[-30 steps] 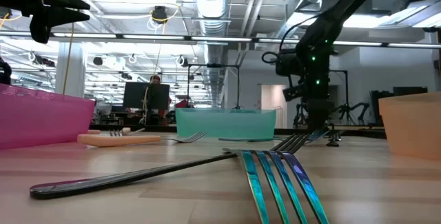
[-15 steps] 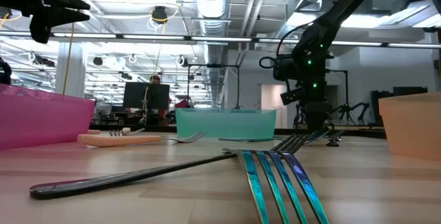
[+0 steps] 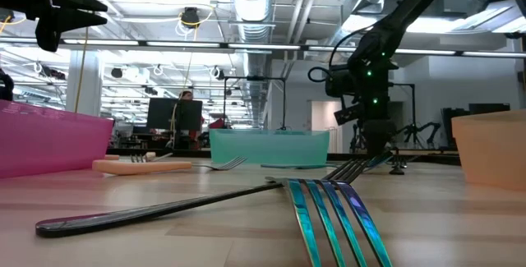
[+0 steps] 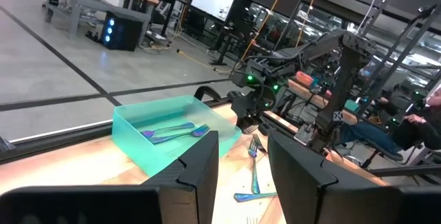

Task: Sort silverware by color (type)
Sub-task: Put the black fork into the orange bin

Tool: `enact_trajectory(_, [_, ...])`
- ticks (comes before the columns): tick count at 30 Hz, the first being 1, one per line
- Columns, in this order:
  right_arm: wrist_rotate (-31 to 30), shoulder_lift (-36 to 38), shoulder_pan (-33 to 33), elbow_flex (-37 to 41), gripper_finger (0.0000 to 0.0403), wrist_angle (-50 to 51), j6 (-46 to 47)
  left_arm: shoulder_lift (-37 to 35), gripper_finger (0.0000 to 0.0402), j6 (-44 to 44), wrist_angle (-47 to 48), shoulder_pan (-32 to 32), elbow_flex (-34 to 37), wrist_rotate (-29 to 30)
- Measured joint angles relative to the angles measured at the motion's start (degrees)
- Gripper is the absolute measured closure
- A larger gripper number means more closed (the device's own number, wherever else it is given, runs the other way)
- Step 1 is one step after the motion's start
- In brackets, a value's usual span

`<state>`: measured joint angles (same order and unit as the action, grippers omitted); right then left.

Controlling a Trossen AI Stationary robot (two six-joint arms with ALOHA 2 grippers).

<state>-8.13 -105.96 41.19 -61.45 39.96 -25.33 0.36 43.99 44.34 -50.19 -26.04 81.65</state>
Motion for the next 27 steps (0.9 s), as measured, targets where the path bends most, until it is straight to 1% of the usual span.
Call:
enact_trajectory(4, [-0.7,0.4,0.0,0.1,0.0372,0.7,1.2,0.0,0.0289,0.0,0.0,0.0,0.0,0.0])
enact_trajectory(9, [-1.3,3.2,0.2,0.4,0.038,1.2,3.1,0.0,0.0289,0.0,0.0,0.0,0.0,0.0])
enact_trajectory(11, [-2.0,5.6,0.4,0.5,0.038,2.1,3.6,0.0,0.0289,0.0,0.0,0.0,0.0,0.0])
enact_trajectory(20, [-1.6,16.0,3.0,0.2,0.038,7.1,6.9,0.0,0.0289,0.0,0.0,0.0,0.0,-0.3])
enact_trajectory(27, [-0.9,21.2,2.9,0.2,0.038,10.5,9.8,0.0,0.0289,0.0,0.0,0.0,0.0,-0.3])
